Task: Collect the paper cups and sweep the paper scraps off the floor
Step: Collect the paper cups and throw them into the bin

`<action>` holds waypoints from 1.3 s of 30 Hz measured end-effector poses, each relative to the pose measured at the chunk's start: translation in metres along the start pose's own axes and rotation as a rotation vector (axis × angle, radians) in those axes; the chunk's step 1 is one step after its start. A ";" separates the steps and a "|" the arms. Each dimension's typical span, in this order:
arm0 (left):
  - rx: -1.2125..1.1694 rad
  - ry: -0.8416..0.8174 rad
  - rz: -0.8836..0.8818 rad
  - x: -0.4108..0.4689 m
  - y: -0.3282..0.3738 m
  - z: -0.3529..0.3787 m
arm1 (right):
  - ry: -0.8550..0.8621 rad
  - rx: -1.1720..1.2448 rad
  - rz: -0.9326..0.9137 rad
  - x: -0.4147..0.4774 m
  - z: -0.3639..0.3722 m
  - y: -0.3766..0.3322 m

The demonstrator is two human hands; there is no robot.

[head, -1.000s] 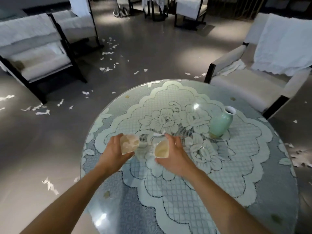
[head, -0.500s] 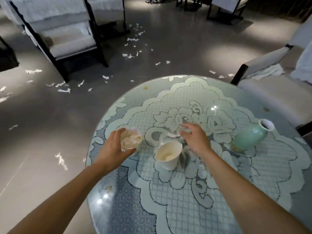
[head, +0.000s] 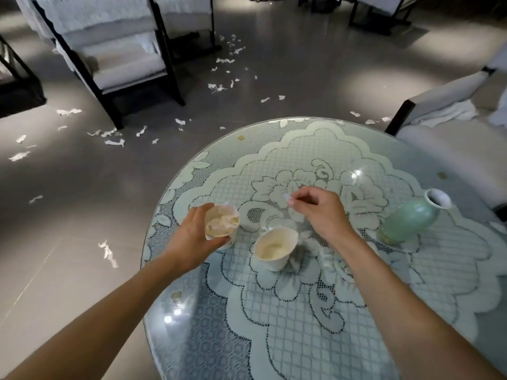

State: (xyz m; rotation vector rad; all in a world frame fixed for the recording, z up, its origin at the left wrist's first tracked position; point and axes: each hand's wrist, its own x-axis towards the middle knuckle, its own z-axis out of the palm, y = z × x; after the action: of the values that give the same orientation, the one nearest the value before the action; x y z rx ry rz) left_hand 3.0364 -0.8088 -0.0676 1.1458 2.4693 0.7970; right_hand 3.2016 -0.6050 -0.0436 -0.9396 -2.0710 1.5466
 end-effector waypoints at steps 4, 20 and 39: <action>-0.019 -0.063 0.015 -0.003 0.013 0.004 | -0.071 -0.119 0.015 -0.037 0.011 -0.008; -0.013 -0.124 0.141 -0.002 0.010 -0.004 | -0.020 -0.379 0.104 -0.070 0.053 0.019; 0.019 -0.184 0.263 0.006 0.018 -0.002 | 0.141 -0.312 0.172 -0.116 0.050 0.029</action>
State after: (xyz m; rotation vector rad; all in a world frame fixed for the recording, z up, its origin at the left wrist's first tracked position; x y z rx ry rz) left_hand 3.0426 -0.7956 -0.0553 1.5009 2.2100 0.7006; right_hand 3.2577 -0.7167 -0.0775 -1.3291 -2.2153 1.2117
